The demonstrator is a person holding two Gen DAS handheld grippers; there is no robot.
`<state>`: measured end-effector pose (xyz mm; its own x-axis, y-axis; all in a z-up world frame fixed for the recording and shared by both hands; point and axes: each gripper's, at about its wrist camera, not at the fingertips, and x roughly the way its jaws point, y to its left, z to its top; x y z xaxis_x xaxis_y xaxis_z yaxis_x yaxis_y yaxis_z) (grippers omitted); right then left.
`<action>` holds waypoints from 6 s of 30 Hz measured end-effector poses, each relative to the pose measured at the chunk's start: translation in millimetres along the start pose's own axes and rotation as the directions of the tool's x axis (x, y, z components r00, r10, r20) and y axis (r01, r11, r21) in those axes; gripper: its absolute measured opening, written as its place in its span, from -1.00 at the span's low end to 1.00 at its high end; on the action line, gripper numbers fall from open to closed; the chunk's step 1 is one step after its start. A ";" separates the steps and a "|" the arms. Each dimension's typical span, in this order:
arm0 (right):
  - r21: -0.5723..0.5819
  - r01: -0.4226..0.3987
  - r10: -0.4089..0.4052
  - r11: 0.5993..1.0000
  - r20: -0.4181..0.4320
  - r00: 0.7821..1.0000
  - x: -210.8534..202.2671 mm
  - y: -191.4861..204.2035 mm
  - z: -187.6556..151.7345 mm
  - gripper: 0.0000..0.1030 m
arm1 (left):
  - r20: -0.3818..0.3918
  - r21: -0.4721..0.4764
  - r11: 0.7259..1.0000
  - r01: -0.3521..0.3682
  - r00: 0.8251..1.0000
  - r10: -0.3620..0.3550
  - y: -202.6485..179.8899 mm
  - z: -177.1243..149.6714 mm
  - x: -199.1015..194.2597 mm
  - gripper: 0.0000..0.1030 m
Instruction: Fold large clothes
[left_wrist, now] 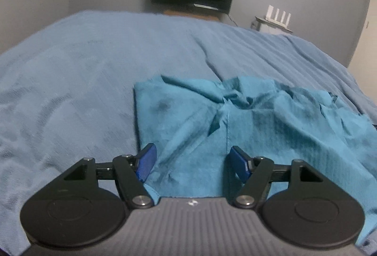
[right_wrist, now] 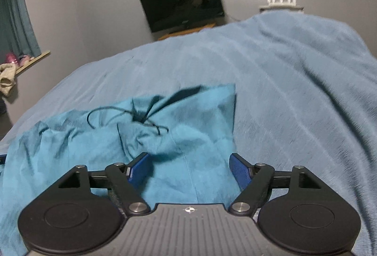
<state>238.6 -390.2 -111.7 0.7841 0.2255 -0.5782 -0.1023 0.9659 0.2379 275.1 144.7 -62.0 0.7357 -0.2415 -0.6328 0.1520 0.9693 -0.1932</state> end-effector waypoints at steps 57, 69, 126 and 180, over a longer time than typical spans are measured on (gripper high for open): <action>-0.471 0.117 -0.088 0.875 0.083 0.993 37.6 182.0 -81.9 -0.19 | 0.034 0.332 0.932 -0.146 0.989 0.143 -110.0 -56.5 29.9 0.17; -0.171 0.292 -0.268 0.941 0.151 0.952 -19.7 119.8 -66.4 0.21 | 0.068 0.116 0.961 -0.252 0.967 0.245 -73.6 -59.7 -17.6 0.28; 0.778 0.058 -0.115 0.626 0.018 0.993 -60.1 37.7 -151.7 0.57 | 0.045 0.382 0.920 -0.086 0.996 0.074 -254.7 -67.6 -17.1 0.70; 0.292 -0.226 0.116 0.930 0.349 0.930 -83.9 109.3 -109.7 -0.69 | -0.104 0.163 0.961 -0.225 0.964 0.243 -228.9 -20.6 122.0 1.00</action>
<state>94.5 -289.5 -122.8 0.9308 0.2774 -0.2379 -0.0933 0.8098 0.5793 316.5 -107.6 -110.4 0.6774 -0.0017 -0.7356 0.0884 0.9929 0.0791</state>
